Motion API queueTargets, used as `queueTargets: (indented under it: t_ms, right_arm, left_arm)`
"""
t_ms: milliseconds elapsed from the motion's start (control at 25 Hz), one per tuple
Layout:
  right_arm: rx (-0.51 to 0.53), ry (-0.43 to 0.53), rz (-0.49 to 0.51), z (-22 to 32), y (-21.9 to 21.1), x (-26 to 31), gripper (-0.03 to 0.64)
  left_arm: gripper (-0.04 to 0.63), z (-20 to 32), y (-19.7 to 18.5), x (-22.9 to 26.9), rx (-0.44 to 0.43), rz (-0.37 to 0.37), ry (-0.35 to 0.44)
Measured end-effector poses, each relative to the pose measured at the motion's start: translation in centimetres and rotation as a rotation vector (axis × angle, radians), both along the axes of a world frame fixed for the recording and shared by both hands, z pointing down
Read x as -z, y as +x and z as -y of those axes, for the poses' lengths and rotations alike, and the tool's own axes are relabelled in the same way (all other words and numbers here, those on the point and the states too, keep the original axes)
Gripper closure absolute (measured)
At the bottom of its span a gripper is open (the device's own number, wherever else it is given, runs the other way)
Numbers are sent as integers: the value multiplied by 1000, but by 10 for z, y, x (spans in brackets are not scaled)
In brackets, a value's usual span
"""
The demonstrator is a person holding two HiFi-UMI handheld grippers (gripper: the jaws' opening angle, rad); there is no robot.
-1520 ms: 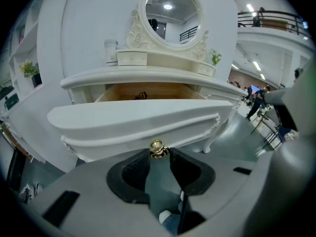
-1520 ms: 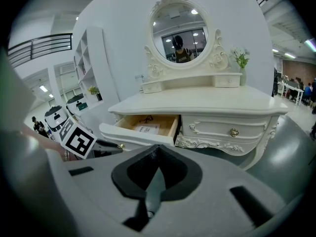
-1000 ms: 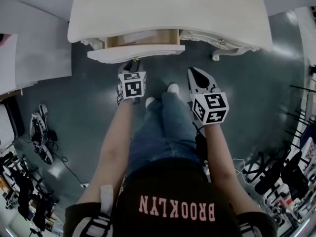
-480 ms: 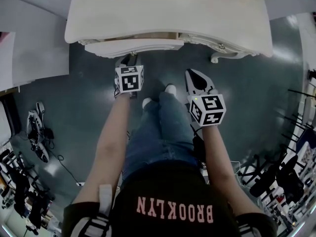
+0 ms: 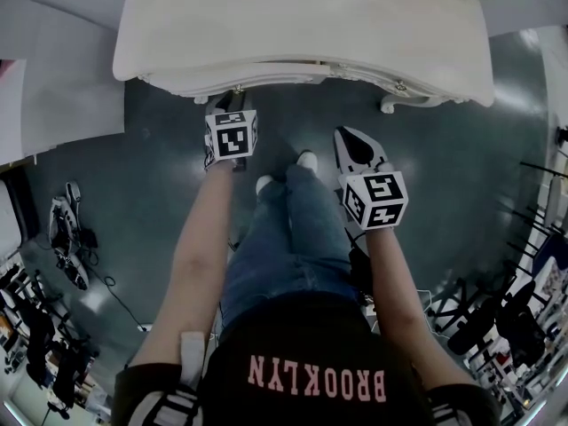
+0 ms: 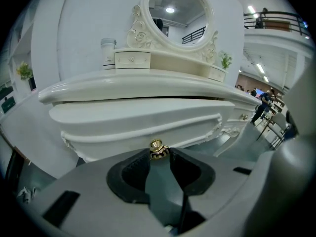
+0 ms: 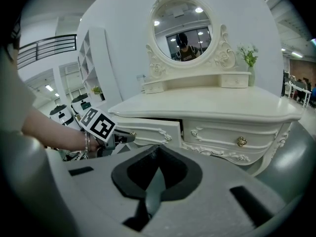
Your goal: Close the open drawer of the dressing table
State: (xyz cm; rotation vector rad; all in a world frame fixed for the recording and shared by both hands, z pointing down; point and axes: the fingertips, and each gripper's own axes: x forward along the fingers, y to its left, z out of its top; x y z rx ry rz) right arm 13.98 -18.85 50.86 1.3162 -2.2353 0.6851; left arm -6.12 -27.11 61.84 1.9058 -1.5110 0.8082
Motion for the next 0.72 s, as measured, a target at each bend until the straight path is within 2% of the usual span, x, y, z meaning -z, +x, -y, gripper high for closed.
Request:
queueTargets:
  t_ms: [200,720]
  right_arm:
    - [8,-9,-6,2,3,-5,620]
    - [35,-12,-6,11,4,-6,621]
  left_arm:
    - [477,9,-2,-5,24,4,-3]
    - [477,31,-2,-5,18,23,7]
